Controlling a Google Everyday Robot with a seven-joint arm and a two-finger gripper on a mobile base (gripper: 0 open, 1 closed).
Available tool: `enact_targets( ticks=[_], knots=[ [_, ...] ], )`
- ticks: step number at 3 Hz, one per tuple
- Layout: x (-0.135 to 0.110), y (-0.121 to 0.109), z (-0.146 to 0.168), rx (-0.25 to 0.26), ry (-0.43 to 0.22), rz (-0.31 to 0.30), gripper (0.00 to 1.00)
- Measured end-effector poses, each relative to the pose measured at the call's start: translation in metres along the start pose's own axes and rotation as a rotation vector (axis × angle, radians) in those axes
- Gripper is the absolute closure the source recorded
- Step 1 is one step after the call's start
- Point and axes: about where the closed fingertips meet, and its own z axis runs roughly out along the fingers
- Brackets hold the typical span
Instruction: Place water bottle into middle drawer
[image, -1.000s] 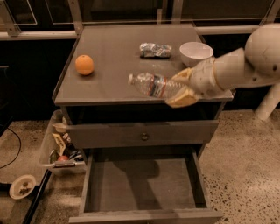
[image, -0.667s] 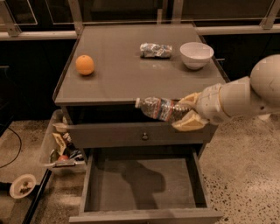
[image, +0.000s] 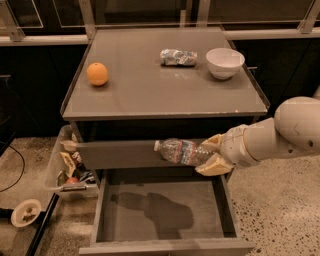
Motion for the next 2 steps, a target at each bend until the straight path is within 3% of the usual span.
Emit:
enact_targets(
  ticks=[1,2],
  knots=[
    [0.004,-0.005,0.012,-0.001,0.044,-0.009,1.00],
    [0.045,0.002,0.055,-0.029,0.135,0.037,1.00]
  ],
)
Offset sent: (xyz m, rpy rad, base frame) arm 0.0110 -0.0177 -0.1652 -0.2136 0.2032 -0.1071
